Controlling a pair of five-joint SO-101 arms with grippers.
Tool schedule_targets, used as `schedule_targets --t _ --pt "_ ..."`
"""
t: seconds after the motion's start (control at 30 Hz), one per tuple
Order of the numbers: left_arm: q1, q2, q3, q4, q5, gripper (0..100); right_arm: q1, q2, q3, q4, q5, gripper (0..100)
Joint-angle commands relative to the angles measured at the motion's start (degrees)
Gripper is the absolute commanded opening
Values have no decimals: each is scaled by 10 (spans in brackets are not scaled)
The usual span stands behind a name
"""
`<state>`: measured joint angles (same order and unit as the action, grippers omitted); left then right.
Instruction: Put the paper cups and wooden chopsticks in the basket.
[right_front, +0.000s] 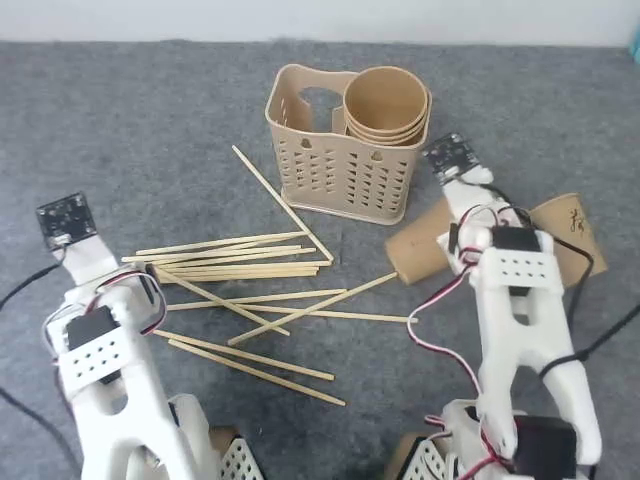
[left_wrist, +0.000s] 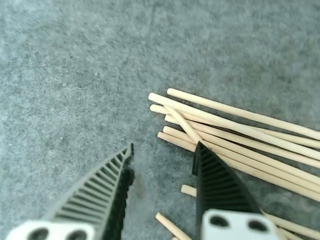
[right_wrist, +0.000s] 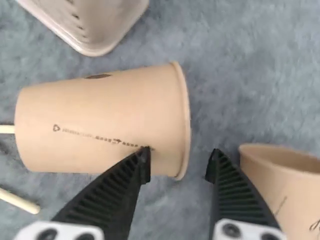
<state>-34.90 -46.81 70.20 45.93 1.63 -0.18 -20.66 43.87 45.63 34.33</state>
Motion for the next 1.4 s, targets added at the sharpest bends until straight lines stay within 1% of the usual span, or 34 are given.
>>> schedule_targets --t 0.0,0.07,0.1,0.23,0.4,0.53,0.63,0.77,0.83,1.03,1.13,1.27,1.37 --pt "4 -12 -5 -11 -6 185 -25 6 20 -26 26 87" --pt "4 -12 -5 -11 -6 185 -35 6 25 -29 29 27" --pt "4 -12 -5 -11 -6 185 -37 6 25 -29 29 20" --pt "4 -12 -5 -11 -6 185 -39 5 25 -24 33 13" --pt "4 -12 -5 -11 -6 185 -39 0 22 0 65 9" --pt "6 -12 -5 -11 -6 185 -39 -14 21 6 69 9" --pt "6 -12 -5 -11 -6 185 -40 -65 22 38 70 9" --pt "6 -12 -5 -11 -6 185 -51 -184 22 95 76 9" --pt "6 -12 -5 -11 -6 185 -67 -251 22 134 90 9" --pt "6 -12 -5 -12 -6 185 -118 -410 22 226 91 9" --pt "6 -12 -5 -12 -6 185 -133 -448 22 254 94 9" --pt "6 -12 -4 -12 -6 185 -130 -454 22 266 95 9" --pt "5 -12 -4 -12 -6 185 -92 -454 24 268 89 14"
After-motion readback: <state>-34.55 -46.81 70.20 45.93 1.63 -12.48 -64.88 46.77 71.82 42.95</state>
